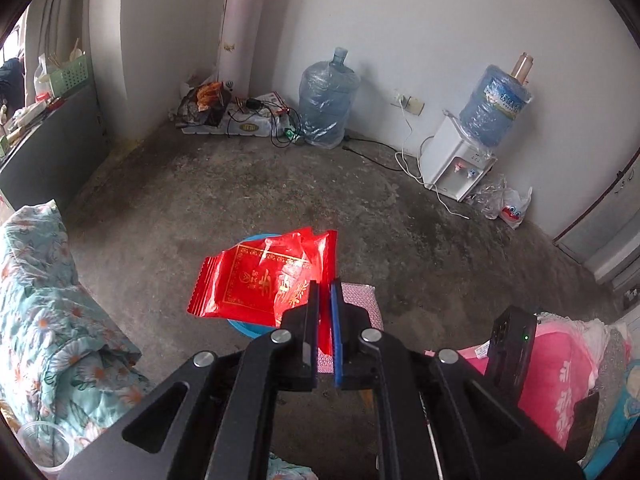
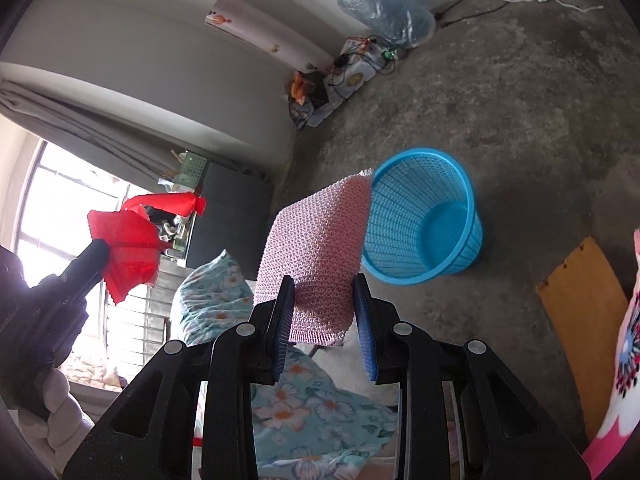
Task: Collect trash
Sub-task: 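Carry the red packet with the left tool over the blue wastebasket and release, then bring both tools back toward the bed pile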
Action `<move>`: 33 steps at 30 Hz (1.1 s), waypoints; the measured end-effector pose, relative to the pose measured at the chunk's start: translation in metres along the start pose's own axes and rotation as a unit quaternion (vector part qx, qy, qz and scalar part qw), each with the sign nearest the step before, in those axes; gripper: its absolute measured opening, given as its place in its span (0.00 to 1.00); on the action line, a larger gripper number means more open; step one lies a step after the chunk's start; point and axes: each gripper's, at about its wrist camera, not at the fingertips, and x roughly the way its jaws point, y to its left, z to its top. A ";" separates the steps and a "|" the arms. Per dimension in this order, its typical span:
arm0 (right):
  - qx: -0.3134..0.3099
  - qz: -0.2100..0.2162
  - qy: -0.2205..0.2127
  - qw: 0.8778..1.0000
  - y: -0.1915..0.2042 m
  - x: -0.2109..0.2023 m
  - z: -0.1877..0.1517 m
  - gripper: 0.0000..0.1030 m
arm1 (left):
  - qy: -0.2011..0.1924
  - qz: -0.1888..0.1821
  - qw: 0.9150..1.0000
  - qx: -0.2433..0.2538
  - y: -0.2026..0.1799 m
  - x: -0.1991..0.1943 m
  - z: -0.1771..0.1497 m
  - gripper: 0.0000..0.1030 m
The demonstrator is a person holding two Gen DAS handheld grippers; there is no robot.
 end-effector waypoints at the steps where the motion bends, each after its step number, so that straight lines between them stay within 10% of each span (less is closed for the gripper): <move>1: 0.006 -0.011 0.005 1.000 -0.006 0.011 0.005 0.27 | 0.014 -0.002 1.000 -0.005 0.003 0.017 0.004 0.05; 8: 0.015 -0.059 0.041 0.997 -0.032 0.082 0.037 0.28 | 0.070 -0.005 0.997 -0.043 0.031 0.118 0.025 0.10; 11: 0.003 -0.075 0.059 0.995 -0.039 0.121 0.050 0.33 | 0.076 0.011 0.995 -0.066 0.043 0.150 0.034 0.54; 15: 0.029 -0.130 0.076 0.988 -0.065 0.147 0.046 0.46 | 0.068 0.017 0.992 -0.104 0.059 0.164 0.038 0.58; 26: -0.010 -0.110 0.018 0.994 -0.038 0.101 0.014 0.46 | 0.003 -0.022 0.998 -0.065 0.033 0.095 0.028 0.60; 33: -0.108 -0.112 -0.108 0.982 0.038 0.019 -0.008 0.72 | -0.087 -0.027 0.996 0.002 0.011 -0.013 0.006 0.66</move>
